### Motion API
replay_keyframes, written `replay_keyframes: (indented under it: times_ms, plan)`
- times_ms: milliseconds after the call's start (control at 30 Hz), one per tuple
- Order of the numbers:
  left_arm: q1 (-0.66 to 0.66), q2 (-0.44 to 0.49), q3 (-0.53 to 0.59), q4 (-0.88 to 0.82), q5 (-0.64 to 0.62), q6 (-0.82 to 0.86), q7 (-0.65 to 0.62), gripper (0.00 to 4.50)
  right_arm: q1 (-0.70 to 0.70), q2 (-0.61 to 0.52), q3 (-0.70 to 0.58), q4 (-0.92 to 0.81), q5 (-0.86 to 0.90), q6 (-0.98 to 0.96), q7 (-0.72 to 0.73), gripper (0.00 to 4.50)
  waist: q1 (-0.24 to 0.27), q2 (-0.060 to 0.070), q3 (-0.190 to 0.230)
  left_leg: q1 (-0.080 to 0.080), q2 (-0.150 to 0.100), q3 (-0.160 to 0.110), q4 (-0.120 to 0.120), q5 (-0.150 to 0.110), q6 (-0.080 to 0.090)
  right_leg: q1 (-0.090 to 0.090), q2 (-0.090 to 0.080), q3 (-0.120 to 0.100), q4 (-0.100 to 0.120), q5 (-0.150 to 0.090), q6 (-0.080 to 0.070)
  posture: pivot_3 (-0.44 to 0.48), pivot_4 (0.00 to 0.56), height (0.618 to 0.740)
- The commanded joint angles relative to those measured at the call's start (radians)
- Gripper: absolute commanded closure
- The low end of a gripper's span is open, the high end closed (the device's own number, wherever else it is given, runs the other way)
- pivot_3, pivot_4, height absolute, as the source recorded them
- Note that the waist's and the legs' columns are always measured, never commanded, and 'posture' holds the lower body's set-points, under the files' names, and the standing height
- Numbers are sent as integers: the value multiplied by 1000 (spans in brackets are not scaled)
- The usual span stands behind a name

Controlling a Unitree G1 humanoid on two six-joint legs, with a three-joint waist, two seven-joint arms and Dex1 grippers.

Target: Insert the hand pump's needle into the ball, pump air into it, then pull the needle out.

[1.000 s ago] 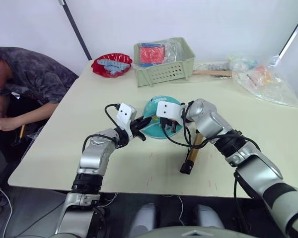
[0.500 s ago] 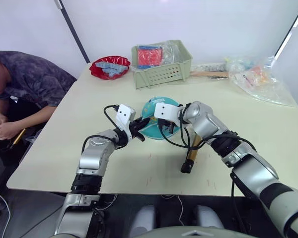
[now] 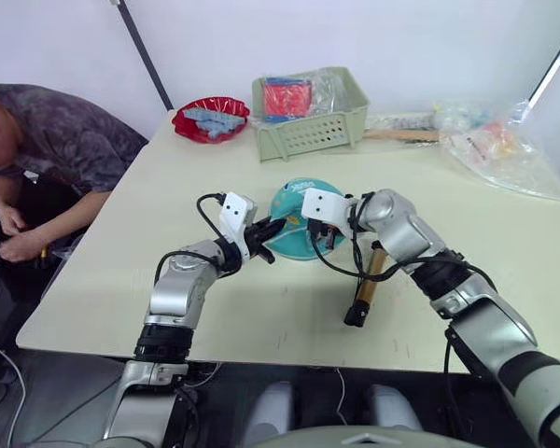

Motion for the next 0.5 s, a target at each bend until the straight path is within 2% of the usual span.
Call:
replay_keyframes:
  times_ms: [33, 100, 133, 267, 500]
  plan:
    - [-5, -4, 1, 8, 5, 15, 16, 4500, 99, -77, -6, -2, -13, 115, 13, 4174, 6, 0, 0, -3, -1, 0, 0, 1, -2, -3, 0, -1, 0, 0, 0, 0, 150, 738]
    - [-5, -6, -2, 2, 5, 18, 17, 4500, 123, -96, -26, -72, 7, 113, 12, 4174, 15, -1, 3, -16, -4, -4, 1, 4, -5, -13, 3, -4, 0, 1, 0, 0, 150, 738]
    - [-6, -7, -3, 0, 5, 20, 17, 4500, 133, -103, -35, -100, 14, 124, 12, 4174, 22, -1, 7, -17, -5, -5, 1, 8, -9, -14, 4, -5, 0, 1, 0, 0, 150, 738]
    - [-9, -8, -5, 0, 4, 20, 19, 4500, 170, -122, -78, -175, 53, 93, -3, 4174, 27, -3, 12, -29, -9, -12, 4, 9, -8, -22, 3, -11, 0, 1, 0, 0, 150, 738]
    - [-17, -10, -13, 9, 2, 12, 23, 4500, 244, -125, -175, -247, 148, -5, -35, 4174, 37, -5, 24, -33, -14, -16, 4, 12, -4, -22, -1, -21, 0, 0, 1, 0, 150, 738]
